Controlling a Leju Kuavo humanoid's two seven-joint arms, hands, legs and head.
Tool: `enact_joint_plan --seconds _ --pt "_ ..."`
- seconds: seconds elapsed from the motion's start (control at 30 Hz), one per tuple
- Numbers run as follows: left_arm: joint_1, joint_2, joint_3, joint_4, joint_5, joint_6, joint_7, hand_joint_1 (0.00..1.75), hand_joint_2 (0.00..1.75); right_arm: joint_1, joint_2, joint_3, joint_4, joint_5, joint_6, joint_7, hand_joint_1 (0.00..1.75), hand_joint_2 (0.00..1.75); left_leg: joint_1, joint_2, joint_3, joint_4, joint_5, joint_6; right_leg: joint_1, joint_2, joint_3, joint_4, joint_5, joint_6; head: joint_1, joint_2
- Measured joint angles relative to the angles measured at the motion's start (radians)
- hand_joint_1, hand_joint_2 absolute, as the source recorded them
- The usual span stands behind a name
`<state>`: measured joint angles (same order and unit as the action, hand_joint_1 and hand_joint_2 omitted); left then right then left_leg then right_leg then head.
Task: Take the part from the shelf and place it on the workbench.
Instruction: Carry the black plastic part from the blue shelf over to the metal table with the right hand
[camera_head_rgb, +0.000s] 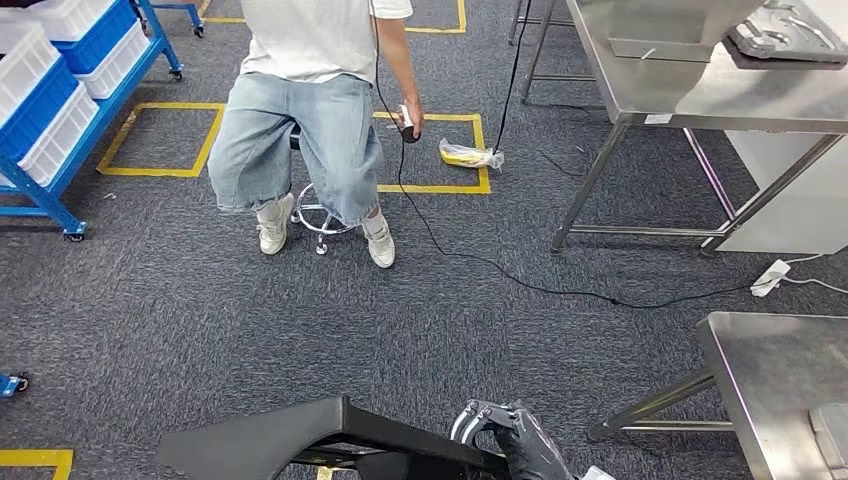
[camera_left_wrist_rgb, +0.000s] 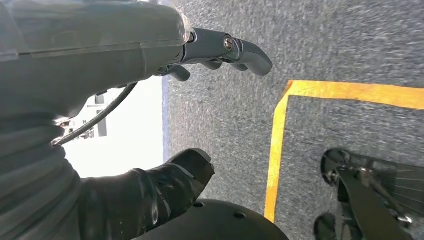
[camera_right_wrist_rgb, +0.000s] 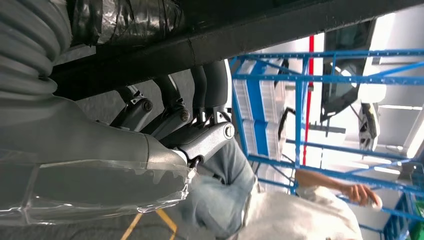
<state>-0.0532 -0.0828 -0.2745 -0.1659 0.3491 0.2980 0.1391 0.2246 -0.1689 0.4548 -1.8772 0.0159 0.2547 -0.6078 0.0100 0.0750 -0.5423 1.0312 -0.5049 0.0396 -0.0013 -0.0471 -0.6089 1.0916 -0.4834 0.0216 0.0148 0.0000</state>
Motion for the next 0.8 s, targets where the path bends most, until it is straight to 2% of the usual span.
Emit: enact_joint_plan --seconds 0.03,0.07,0.13,0.17,0.23,0.27,0.3,0.33,0.37,0.4,0.43,0.47,0.5,0.53,0.57,0.63,0.67,0.73,0.77,0.8 --pt "0.0 0.0 0.0 0.0 0.001 -0.001 0.0 0.0 1.75 -0.006 0.001 0.0 0.0 0.0 0.002 0.002 1.75 1.75 -0.002 0.008 0.003 0.0 -0.002 -0.004 0.006 -0.015 0.02 -0.041 0.01 -0.008 0.0 0.0" --pt "0.0 0.001 0.001 0.0 0.002 -0.002 0.0 0.0 1.75 -0.011 0.003 0.001 0.001 0.0 0.005 0.004 1.75 1.75 -0.003 0.016 0.005 -0.001 -0.004 -0.009 0.012 -0.022 0.026 -0.057 0.01 -0.014 0.0 0.0" --pt "-0.001 0.002 0.002 0.0 0.006 -0.005 0.0 0.0 1.75 -0.019 0.007 0.005 0.004 0.001 0.01 0.009 1.75 1.75 -0.003 0.031 0.012 -0.005 -0.007 -0.019 0.012 0.0 0.026 -0.062 0.013 -0.024 0.0 0.0" --pt "-0.002 0.004 0.002 0.0 0.008 -0.007 0.0 0.0 1.75 -0.021 0.01 0.007 0.006 0.002 0.012 0.012 1.75 1.75 -0.002 0.023 0.014 -0.001 -0.012 -0.025 0.009 0.01 0.03 -0.069 0.016 -0.029 0.0 0.0" --pt "-0.002 0.008 0.005 0.0 0.011 -0.012 0.0 0.0 1.75 -0.033 0.02 0.013 0.012 0.004 0.013 0.017 1.75 1.75 -0.001 -0.018 -0.004 0.05 -0.047 -0.034 -0.001 0.029 0.039 -0.083 0.023 -0.04 0.0 0.0" --pt "-0.001 0.011 0.006 0.0 0.012 -0.014 0.0 0.0 1.75 -0.04 0.026 0.018 0.015 0.004 0.013 0.018 1.75 1.75 0.001 -0.042 -0.031 0.106 -0.077 -0.036 -0.002 0.039 0.04 -0.085 0.025 -0.043 0.0 0.0" --pt "0.001 0.012 0.007 0.0 0.013 -0.016 0.0 0.0 1.75 -0.047 0.031 0.022 0.019 0.004 0.014 0.02 1.75 1.75 0.001 -0.056 -0.065 0.172 -0.106 -0.039 -0.003 0.05 0.04 -0.085 0.025 -0.045 -0.001 0.0" --pt "0.004 0.014 0.008 0.0 0.014 -0.017 0.001 0.0 1.75 -0.051 0.035 0.027 0.022 0.004 0.014 0.023 1.75 1.75 0.002 -0.063 -0.096 0.23 -0.125 -0.041 -0.003 0.061 0.04 -0.084 0.024 -0.046 -0.001 0.0" --pt "0.005 0.015 0.008 0.0 0.014 -0.018 0.002 0.0 1.75 -0.053 0.037 0.032 0.026 0.004 0.014 0.026 1.75 1.75 0.002 -0.065 -0.117 0.263 -0.126 -0.043 -0.003 0.074 0.041 -0.083 0.024 -0.046 -0.001 0.0" --pt "0.006 0.017 0.009 0.0 0.014 -0.017 0.003 0.0 1.75 -0.054 0.039 0.036 0.03 0.004 0.014 0.028 1.75 1.75 0.003 -0.066 -0.121 0.258 -0.106 -0.044 -0.004 0.088 0.042 -0.081 0.022 -0.045 -0.001 0.0" --pt "0.007 0.018 0.01 0.0 0.015 -0.017 0.005 0.0 1.75 -0.055 0.042 0.041 0.034 0.004 0.014 0.03 1.75 1.75 0.004 -0.071 -0.105 0.213 -0.068 -0.044 -0.005 0.102 0.043 -0.077 0.02 -0.043 -0.001 0.0" --pt "0.008 0.02 0.011 0.0 0.015 -0.017 0.006 0.0 1.75 -0.058 0.046 0.046 0.038 0.004 0.014 0.031 1.75 1.75 0.006 -0.085 -0.079 0.145 -0.028 -0.044 -0.006 0.116 0.043 -0.072 0.016 -0.04 -0.001 0.0" --pt "0.01 0.022 0.012 0.0 0.016 -0.017 0.006 0.0 1.75 -0.062 0.049 0.05 0.042 0.004 0.014 0.031 1.75 1.75 0.008 -0.106 -0.054 0.082 0.0 -0.043 -0.005 0.129 0.041 -0.064 0.012 -0.035 -0.001 0.0" --pt "0.011 0.024 0.014 0.0 0.017 -0.018 0.007 0.0 1.75 -0.066 0.053 0.054 0.046 0.004 0.014 0.031 1.75 1.75 0.01 -0.123 -0.036 0.037 0.017 -0.04 -0.005 0.14 0.037 -0.058 0.009 -0.029 0.0 0.0" --pt "0.01 0.024 0.016 0.0 0.017 -0.018 0.007 0.0 1.75 -0.07 0.055 0.058 0.049 0.004 0.014 0.032 1.75 1.75 0.01 -0.134 -0.027 0.016 0.019 -0.036 -0.005 0.15 0.032 -0.054 0.008 -0.023 0.0 0.0" --pt "0.006 0.025 0.02 0.0 0.017 -0.018 0.007 0.0 1.75 -0.074 0.057 0.064 0.054 0.004 0.014 0.032 1.75 1.75 0.007 -0.126 -0.024 0.012 0.019 -0.024 -0.007 0.167 0.026 -0.056 0.011 -0.011 0.0 0.0" --pt "0.004 0.025 0.021 0.0 0.017 -0.018 0.007 0.0 1.75 -0.074 0.057 0.065 0.056 0.004 0.014 0.033 1.75 1.75 0.006 -0.116 -0.021 0.007 0.021 -0.017 -0.008 0.16 0.026 -0.055 0.01 -0.006 0.0 0.0" --pt "0.004 0.026 0.022 0.0 0.017 -0.019 0.007 0.0 1.75 -0.077 0.058 0.067 0.059 0.004 0.014 0.033 1.75 1.75 0.008 -0.094 -0.017 -0.002 0.026 -0.005 -0.007 0.115 0.008 -0.015 -0.016 0.004 0.001 0.0" --pt "0.006 0.027 0.022 0.0 0.017 -0.019 0.007 0.0 1.75 -0.08 0.058 0.067 0.06 0.004 0.014 0.033 1.75 1.75 0.008 -0.082 -0.016 -0.005 0.026 0.0 -0.007 0.084 -0.016 0.034 -0.044 0.008 0.001 0.0" --pt "0.008 0.027 0.023 0.0 0.017 -0.02 0.007 0.0 1.75 -0.083 0.059 0.068 0.062 0.004 0.014 0.033 1.75 1.75 0.007 -0.07 -0.016 -0.005 0.025 0.003 -0.007 0.065 -0.049 0.098 -0.075 0.012 0.001 0.0"
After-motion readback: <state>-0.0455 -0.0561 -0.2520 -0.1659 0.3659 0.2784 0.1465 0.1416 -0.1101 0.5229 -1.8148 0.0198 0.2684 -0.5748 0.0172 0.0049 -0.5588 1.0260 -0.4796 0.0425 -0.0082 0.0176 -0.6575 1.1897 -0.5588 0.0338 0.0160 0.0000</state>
